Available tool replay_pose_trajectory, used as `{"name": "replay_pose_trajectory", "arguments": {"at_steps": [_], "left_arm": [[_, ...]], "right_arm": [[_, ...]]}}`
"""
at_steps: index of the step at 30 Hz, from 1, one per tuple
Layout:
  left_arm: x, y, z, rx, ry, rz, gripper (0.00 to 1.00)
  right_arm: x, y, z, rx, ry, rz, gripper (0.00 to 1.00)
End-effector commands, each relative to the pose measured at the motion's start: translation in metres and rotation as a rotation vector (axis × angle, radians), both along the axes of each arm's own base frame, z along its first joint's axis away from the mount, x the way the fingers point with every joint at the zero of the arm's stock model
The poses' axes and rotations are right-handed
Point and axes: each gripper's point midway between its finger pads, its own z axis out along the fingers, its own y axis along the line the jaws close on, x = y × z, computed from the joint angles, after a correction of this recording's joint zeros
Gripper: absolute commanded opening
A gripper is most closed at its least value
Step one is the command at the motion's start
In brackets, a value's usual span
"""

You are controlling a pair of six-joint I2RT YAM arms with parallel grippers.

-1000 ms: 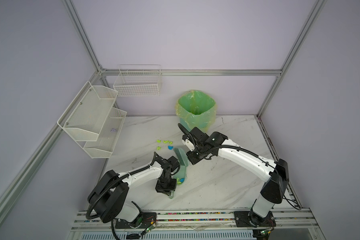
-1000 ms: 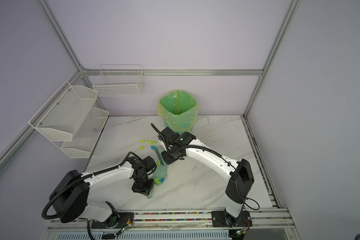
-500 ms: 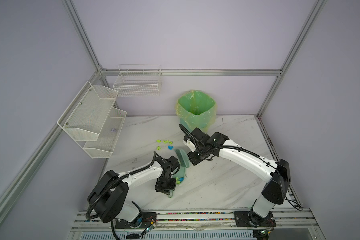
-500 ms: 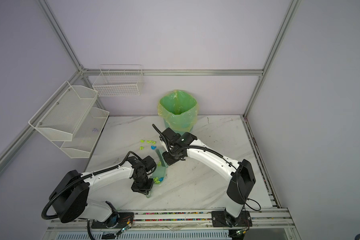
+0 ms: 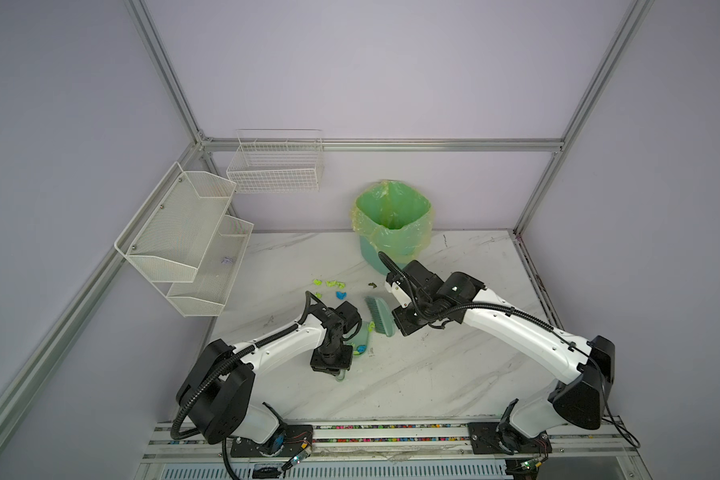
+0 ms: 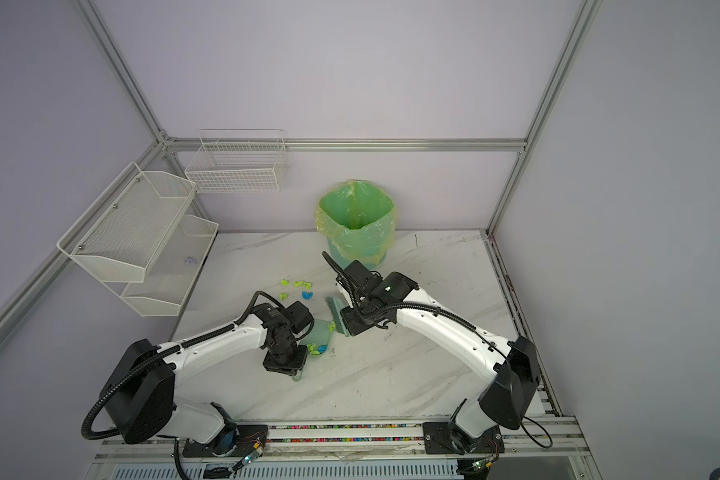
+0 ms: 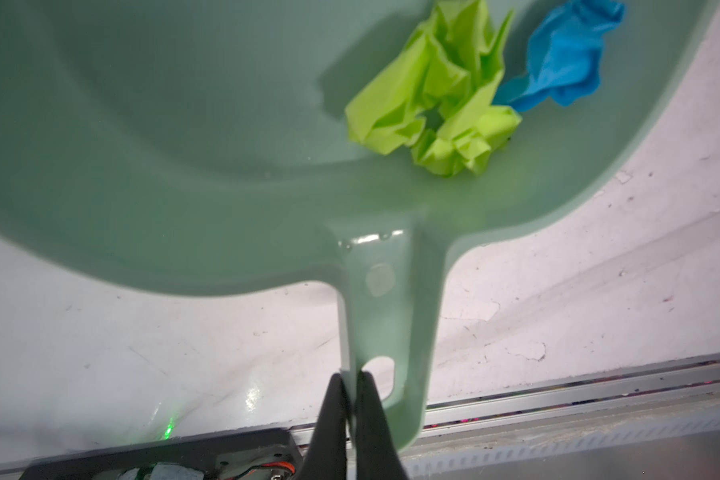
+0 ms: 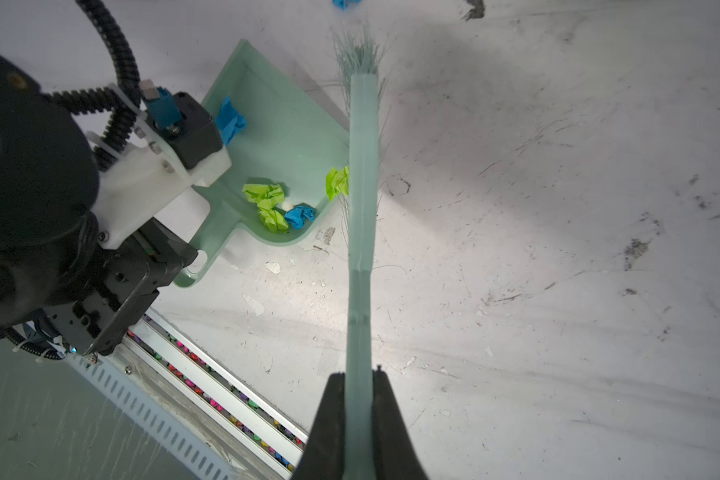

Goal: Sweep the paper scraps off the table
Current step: 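Lift the loaded dustpan toward the green bin with the left gripper while the right withdraws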

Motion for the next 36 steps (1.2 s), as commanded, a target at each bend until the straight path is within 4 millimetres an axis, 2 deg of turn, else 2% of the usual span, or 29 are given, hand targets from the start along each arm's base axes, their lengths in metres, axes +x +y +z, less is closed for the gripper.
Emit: {"name": "replay_pose_trajectory", "arguments": {"at_steps": [1,6,7,12,19,31,36], "left_arm": [[0.029,-0.011,0.036,-0.039,-0.119,-0.013,0.0],[0.038,-0.012,0.054,-0.049,-0.168,-0.015,0.0],[0.04,-0.009,0.068,-0.064,-0.206,-0.014,0.0],[0.053,0.004,0.091,-0.033,-0.255,-0.017,0.0],[0.096,0.024,0.135,0.017,-0.33,0.008,0.0],[0.164,0.033,0.187,0.041,-0.452,0.045,0.0],[0.193,0.031,0.213,0.046,-0.526,0.045,0.0]], "right_arm": [[0.022,-0.025,0.022,0.035,-0.077,-0.125,0.0],[0.035,-0.026,0.016,0.076,-0.085,-0.192,0.0],[0.037,-0.026,0.014,0.081,-0.087,-0.201,0.0],[0.041,-0.021,-0.002,0.105,-0.071,-0.213,0.0],[0.039,-0.021,-0.03,0.084,-0.033,-0.22,0.0],[0.025,-0.033,-0.044,0.069,-0.019,-0.214,0.0],[0.021,-0.037,-0.052,0.055,-0.006,-0.215,0.0]]}}
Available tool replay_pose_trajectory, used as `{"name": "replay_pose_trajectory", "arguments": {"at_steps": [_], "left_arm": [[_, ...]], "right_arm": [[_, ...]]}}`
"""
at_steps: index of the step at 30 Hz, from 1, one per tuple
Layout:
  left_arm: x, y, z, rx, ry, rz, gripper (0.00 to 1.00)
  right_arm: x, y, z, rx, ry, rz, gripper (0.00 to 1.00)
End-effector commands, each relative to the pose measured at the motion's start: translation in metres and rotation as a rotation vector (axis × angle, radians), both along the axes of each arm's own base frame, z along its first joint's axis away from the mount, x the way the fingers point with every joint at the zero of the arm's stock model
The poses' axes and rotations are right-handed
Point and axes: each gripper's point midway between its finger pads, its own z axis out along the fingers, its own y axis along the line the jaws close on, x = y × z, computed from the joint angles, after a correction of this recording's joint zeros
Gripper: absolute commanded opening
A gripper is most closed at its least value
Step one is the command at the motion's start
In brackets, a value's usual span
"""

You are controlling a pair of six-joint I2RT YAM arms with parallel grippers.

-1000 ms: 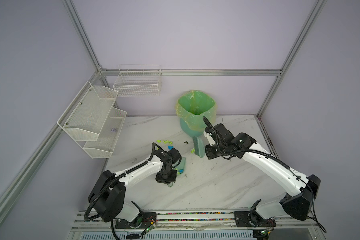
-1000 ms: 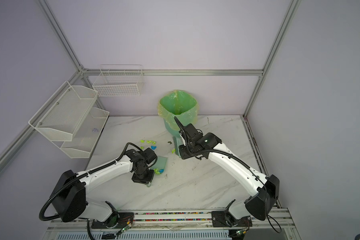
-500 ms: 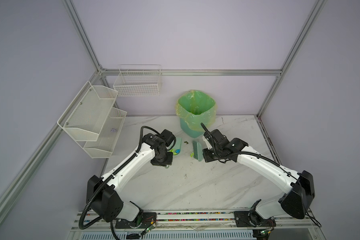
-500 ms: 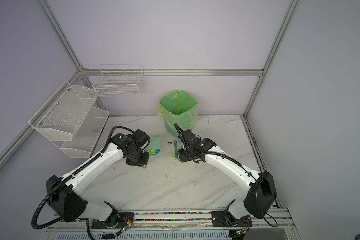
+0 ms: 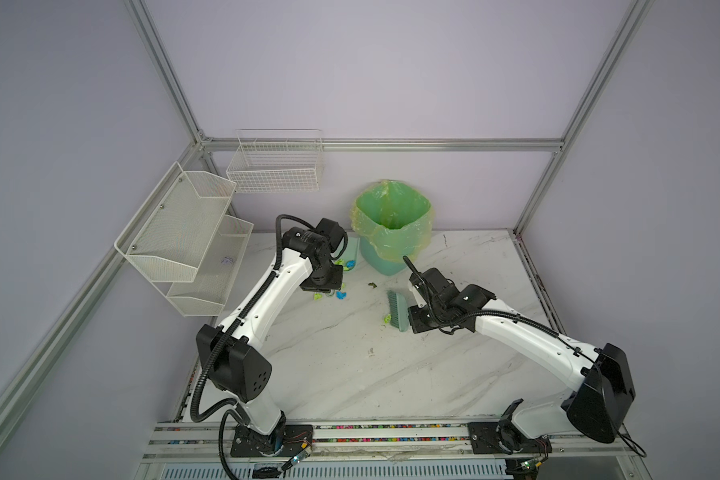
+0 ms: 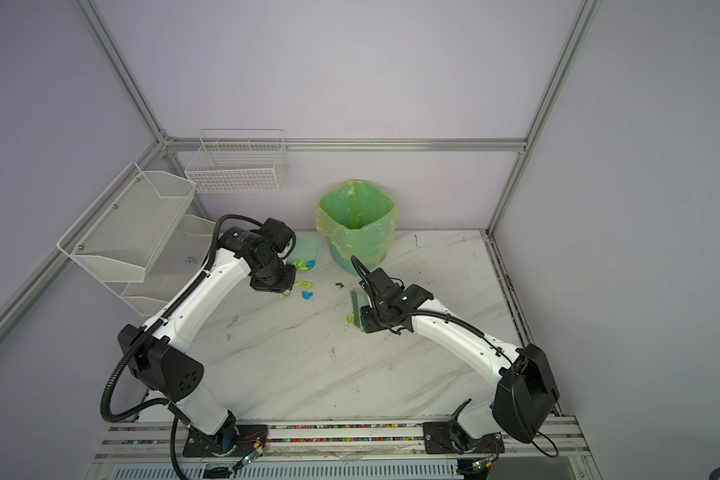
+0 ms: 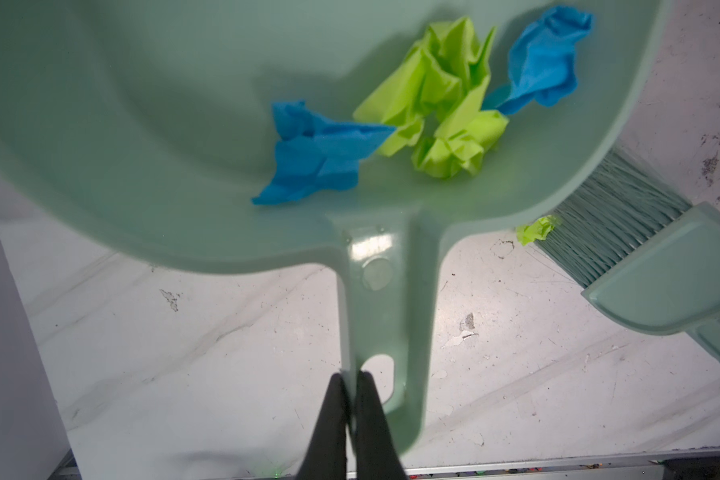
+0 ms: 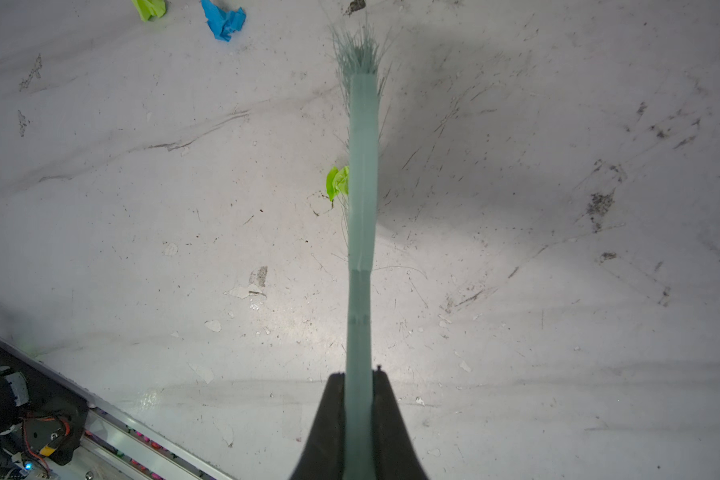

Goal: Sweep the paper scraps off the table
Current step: 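Lift the loaded dustpan toward the green bin with the left gripper while the right withdraws, then tip the dustpan over the green bin with the left gripper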

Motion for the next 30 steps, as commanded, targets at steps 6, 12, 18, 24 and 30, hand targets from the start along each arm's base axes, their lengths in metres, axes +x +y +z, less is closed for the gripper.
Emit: {"name": "replay_pose_trajectory", "arguments": {"at_steps": [6,12,18,24,30], "left_arm": [[0.049,-0.004,0.077,-0.017,-0.227,-0.019,0.0],[0.067,-0.004,0.091,-0.004,-0.285,-0.019,0.0],[0.075,0.0,0.104,0.009,-0.333,-0.019,0.0],[0.083,-0.003,0.115,-0.01,-0.37,-0.019,0.0],[0.09,-0.008,0.13,-0.05,-0.433,-0.011,0.0]], "right_arm": [[-0.004,-0.005,-0.001,0.027,-0.01,-0.015,0.0],[-0.007,-0.002,-0.009,0.04,0.024,-0.021,0.0],[-0.009,0.0,-0.003,0.072,0.025,-0.038,0.0],[-0.014,-0.003,0.004,0.119,0.013,-0.057,0.0],[-0.018,-0.005,0.001,0.118,0.023,-0.062,0.0]]}}
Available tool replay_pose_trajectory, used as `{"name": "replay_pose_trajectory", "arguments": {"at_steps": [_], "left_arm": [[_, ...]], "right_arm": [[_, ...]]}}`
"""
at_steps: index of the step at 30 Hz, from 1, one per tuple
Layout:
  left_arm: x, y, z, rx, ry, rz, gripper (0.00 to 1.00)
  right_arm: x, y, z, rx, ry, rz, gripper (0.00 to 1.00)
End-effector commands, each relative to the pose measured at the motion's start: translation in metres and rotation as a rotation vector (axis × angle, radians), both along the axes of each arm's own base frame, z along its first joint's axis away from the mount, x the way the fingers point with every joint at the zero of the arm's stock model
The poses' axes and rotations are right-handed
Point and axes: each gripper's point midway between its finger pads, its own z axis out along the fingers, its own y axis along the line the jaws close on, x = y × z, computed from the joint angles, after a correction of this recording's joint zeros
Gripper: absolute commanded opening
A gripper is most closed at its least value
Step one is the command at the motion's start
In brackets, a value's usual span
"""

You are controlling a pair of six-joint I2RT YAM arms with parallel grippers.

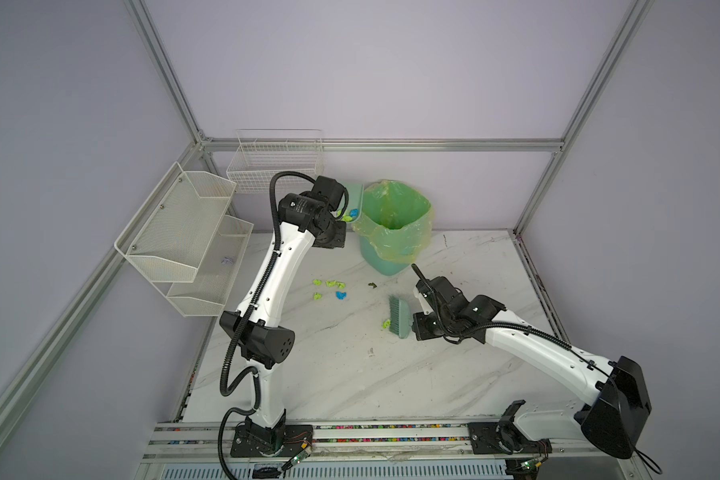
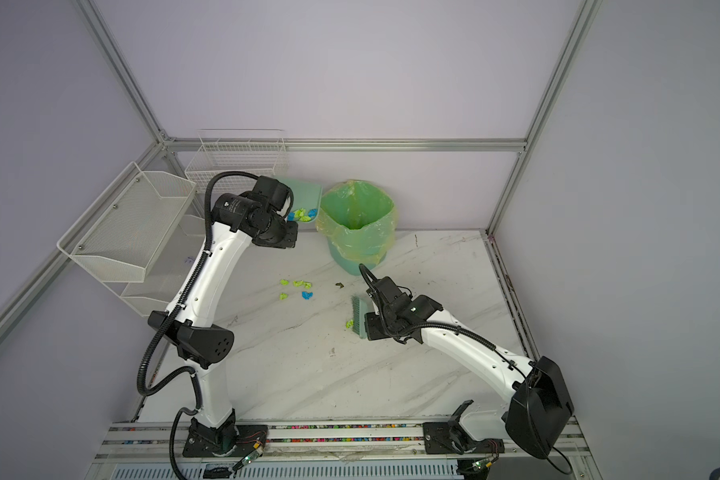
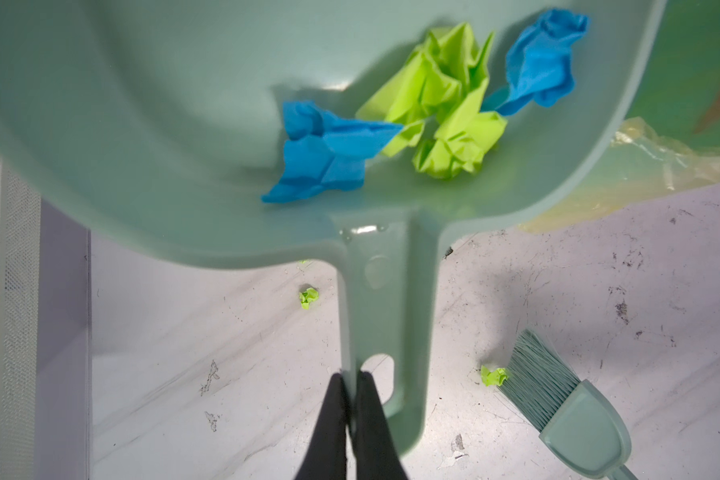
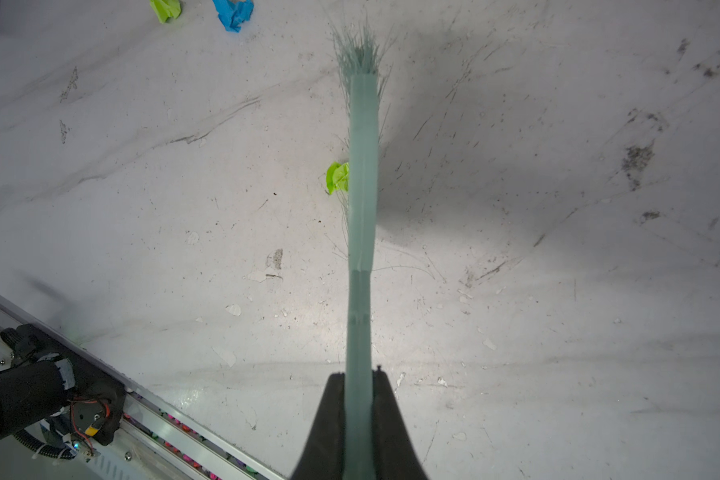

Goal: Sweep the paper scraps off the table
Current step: 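Tip the dustpan over the green bin with the left gripper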

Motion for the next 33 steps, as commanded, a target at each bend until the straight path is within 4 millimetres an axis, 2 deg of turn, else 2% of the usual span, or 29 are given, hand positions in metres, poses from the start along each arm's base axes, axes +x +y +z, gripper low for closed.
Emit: {"name": "replay_pose_trajectory", "arguments": {"at_steps": [1,7,18,23,33], "left_arm": [[0.01,0.0,0.044,-0.053,-0.15,0.007,0.0],[0.022,-0.001,0.057,-0.052,-0.22,0.028,0.0],[0.039,-0.014,0.051,0.062,-0.266,0.019,0.0],[0.045,-0.011,0.059,0.115,-0.317,0.045,0.0],[0.061,-0.013,0.06,0.366,-0.38,0.04,0.0]], "right_arm": [[0.0,-0.001,0.006,0.029,-0.012,-0.019,0.0],[-0.001,-0.001,0.004,0.044,-0.018,-0.018,0.0],[0.004,0.006,-0.003,0.051,-0.01,-0.015,0.0],[0.004,0.006,-0.006,0.049,-0.005,-0.019,0.0],[0.004,0.008,-0.002,0.066,-0.012,-0.015,0.0]]}}
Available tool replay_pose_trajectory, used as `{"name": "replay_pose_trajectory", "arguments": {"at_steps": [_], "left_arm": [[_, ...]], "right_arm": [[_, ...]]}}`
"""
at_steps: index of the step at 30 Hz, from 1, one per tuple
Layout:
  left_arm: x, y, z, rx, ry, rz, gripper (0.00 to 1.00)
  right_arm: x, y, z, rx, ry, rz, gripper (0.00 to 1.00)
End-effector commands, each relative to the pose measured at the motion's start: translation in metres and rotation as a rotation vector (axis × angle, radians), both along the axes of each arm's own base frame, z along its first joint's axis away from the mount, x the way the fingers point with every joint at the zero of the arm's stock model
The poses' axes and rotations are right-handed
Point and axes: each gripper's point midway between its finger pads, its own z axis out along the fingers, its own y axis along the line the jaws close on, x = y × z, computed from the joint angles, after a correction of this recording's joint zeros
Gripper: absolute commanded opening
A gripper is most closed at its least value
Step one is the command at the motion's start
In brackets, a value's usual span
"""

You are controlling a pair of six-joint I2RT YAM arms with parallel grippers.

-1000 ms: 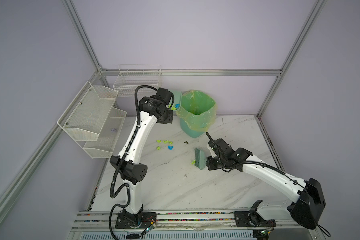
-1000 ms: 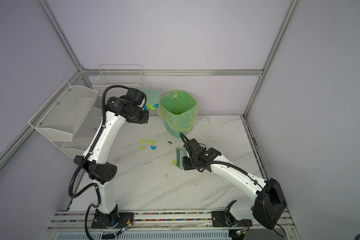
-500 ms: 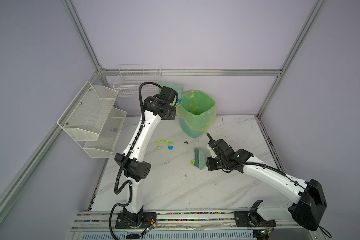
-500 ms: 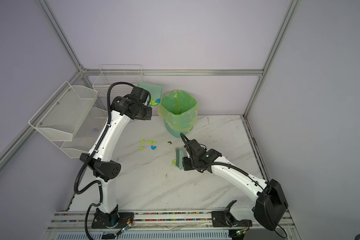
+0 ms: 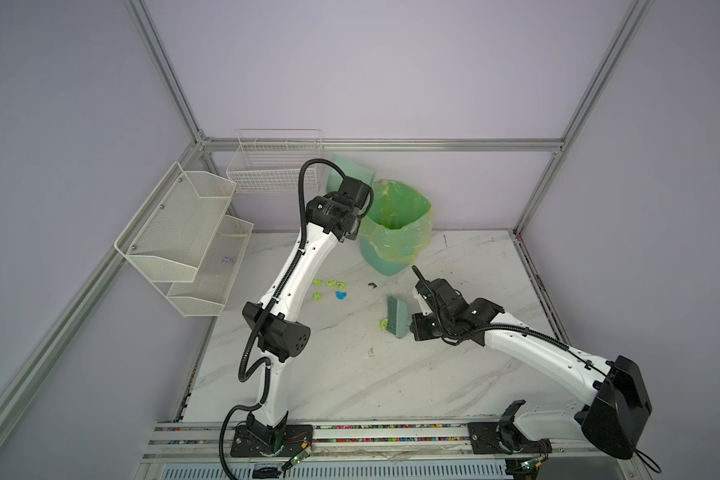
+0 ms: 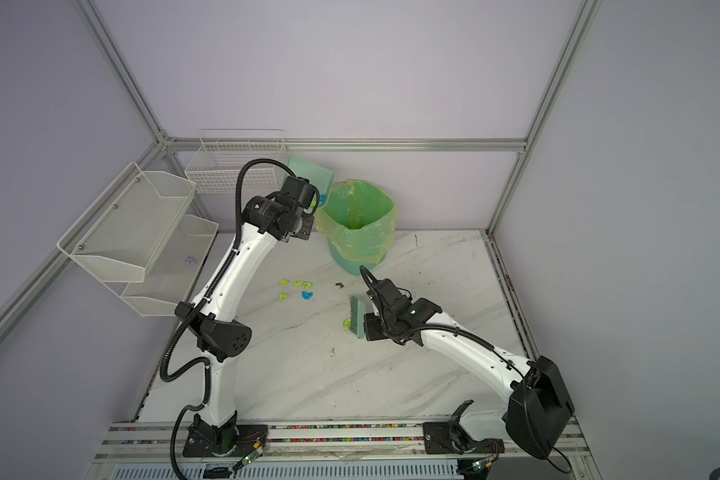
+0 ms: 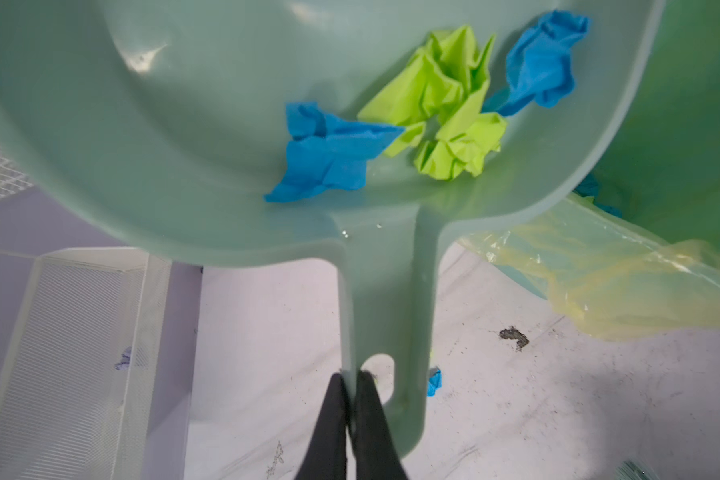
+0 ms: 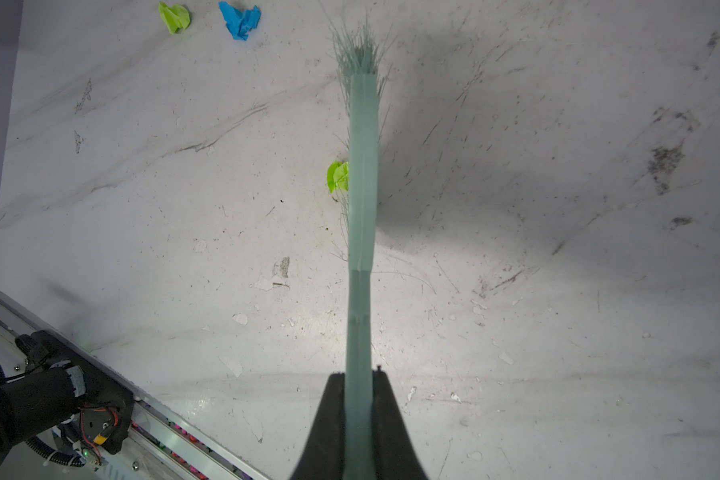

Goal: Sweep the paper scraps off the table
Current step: 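Tip the dustpan over the green bin with the left gripper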

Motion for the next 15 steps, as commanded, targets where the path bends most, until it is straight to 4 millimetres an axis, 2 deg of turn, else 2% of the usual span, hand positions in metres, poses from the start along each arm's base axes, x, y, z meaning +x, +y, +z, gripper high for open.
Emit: {"name": "replay_pose_trajectory", "arguments": {"at_steps": [1,7,11,15], "left_arm": [[0.011,0.003,0.043,0.045,-0.155,0.02,0.0],[0.023,-0.012,0.046,0.124,-0.216,0.02,0.0],[0.034,-0.031,0.046,0.278,-0.271,0.02,0.0],[0.042,-0.038,0.042,0.482,-0.29,0.077,0.0]], "right_arm": [[0.003,0.002,0.003,0.026,-0.009,-0.016,0.0],[0.004,0.004,0.005,0.039,-0.008,-0.017,0.0],[0.003,0.004,0.002,0.039,-0.002,-0.017,0.0],[0.002,0.004,0.0,0.039,0.0,-0.017,0.0]]}}
